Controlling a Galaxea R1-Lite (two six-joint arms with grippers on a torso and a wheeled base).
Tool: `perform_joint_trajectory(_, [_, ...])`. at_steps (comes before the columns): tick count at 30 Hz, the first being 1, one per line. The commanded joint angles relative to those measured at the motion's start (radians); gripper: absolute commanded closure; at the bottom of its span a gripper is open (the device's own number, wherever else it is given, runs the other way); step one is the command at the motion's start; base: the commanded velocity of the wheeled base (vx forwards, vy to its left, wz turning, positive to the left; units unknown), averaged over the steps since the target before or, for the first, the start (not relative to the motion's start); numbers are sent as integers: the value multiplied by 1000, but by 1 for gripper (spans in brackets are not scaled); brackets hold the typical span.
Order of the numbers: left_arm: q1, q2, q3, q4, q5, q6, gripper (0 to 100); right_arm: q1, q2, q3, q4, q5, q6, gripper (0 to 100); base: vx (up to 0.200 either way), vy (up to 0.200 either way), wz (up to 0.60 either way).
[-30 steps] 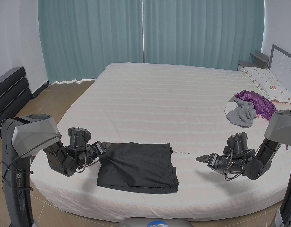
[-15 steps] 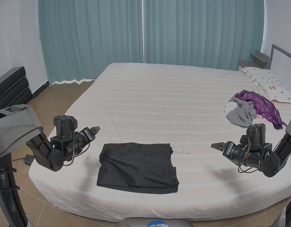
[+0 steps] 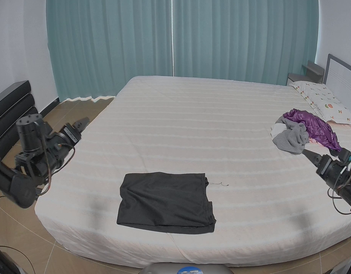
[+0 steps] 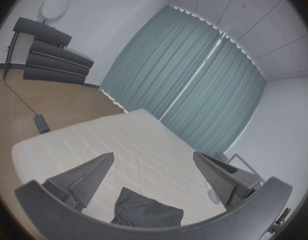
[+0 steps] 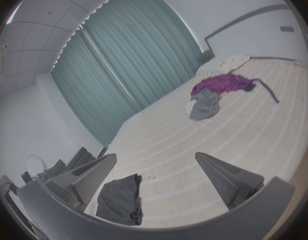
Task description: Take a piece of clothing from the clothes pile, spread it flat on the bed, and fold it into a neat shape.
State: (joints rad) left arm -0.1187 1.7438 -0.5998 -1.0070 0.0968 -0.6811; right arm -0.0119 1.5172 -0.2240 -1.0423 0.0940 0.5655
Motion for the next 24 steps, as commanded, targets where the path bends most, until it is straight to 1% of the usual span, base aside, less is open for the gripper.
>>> perform_joint_trajectory(1, [59,-420,202,-2,3,72,0,-247,-370,180,-21,127,-125,0,0,0,0])
perform_joint_trajectory(2, [64,-477,233,1,3,100,0,-283,-411,206,-21,159,-150,0,0,0,0])
perform_joint_trajectory(4, [64,-563,281,4,3,130,0,-322,-476,224,-7,207,-174,0,0,0,0])
perform_joint_trajectory(7, [65,-704,350,7,4,192,0,-369,-606,224,87,260,-184,0,0,0,0])
perform_joint_trajectory(11, [64,-905,420,56,9,316,0,-362,-836,224,225,332,-219,0,0,0,0])
perform_joint_trajectory(12, [64,-978,426,97,9,350,0,-350,-904,216,277,358,-236,0,0,0,0])
perform_joint_trajectory(14, [64,-1066,416,174,9,374,0,-322,-965,196,354,371,-253,0,0,0,0])
perform_joint_trajectory(15, [64,-1083,414,189,9,376,0,-315,-974,190,370,371,-254,0,0,0,0])
perform_joint_trajectory(16, [64,-1164,399,285,8,387,0,-263,-1016,153,476,371,-266,0,0,0,0])
perform_joint_trajectory(18, [64,-1268,383,423,3,399,0,-174,-1056,101,625,371,-274,0,0,0,0])
perform_joint_trajectory(19, [64,-1268,383,423,3,399,0,-174,-1056,101,625,371,-274,0,0,0,0])
perform_joint_trajectory(20, [62,-1322,379,499,1,408,0,-122,-1080,81,709,368,-285,0,0,0,0])
perform_joint_trajectory(21, [62,-1399,380,596,4,428,0,-62,-1148,68,817,366,-322,0,0,0,0])
perform_joint_trajectory(22, [64,-1412,380,611,4,431,0,-56,-1161,66,832,366,-329,0,0,0,0])
perform_joint_trajectory(23, [62,-1483,380,683,3,449,0,-26,-1263,66,918,368,-378,0,0,0,0])
perform_joint_trajectory(24, [62,-1524,380,723,1,459,0,-14,-1329,65,979,369,-397,0,0,0,0])
